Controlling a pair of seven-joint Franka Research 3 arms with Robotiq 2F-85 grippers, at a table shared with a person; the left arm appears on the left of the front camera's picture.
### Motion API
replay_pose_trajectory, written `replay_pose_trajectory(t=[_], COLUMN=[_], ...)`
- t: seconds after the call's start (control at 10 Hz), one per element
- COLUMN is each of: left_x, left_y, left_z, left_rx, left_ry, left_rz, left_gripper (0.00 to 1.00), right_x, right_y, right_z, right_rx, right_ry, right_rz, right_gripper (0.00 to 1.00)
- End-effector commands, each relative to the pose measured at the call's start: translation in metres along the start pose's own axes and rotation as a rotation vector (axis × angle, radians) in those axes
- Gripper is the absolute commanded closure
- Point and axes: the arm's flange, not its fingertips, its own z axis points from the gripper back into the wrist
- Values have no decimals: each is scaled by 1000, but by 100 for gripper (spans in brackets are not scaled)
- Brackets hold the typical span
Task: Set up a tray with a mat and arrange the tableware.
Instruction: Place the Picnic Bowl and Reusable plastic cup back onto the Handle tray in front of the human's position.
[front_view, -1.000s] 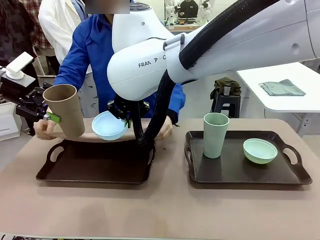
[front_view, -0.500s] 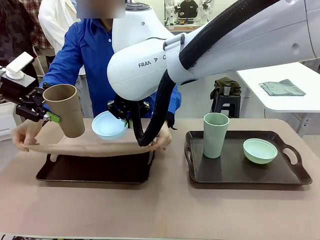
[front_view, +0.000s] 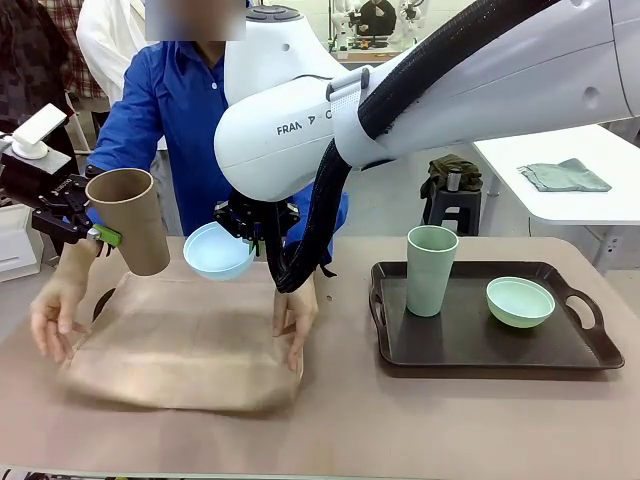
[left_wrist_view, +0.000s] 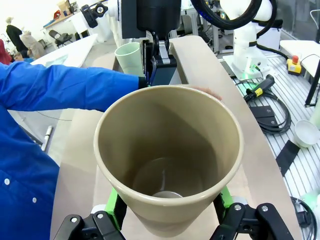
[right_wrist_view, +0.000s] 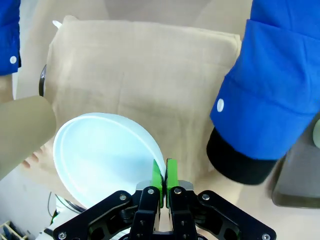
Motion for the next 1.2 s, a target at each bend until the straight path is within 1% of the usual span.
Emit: replay_pose_trajectory(t=[0.0, 1.1], left_x=[3, 3], left_y=[-1, -1], left_z=[1, 1], left_rx=[-7, -7], left_ry=[0, 0], left_rz=[-19, -19], left_gripper=[97, 97], right_x=[1, 1], right_y=[0, 0], right_z=[0, 0], right_rx=[10, 10], right_ry=[-1, -1], right_rz=[6, 6], right_gripper=[100, 100])
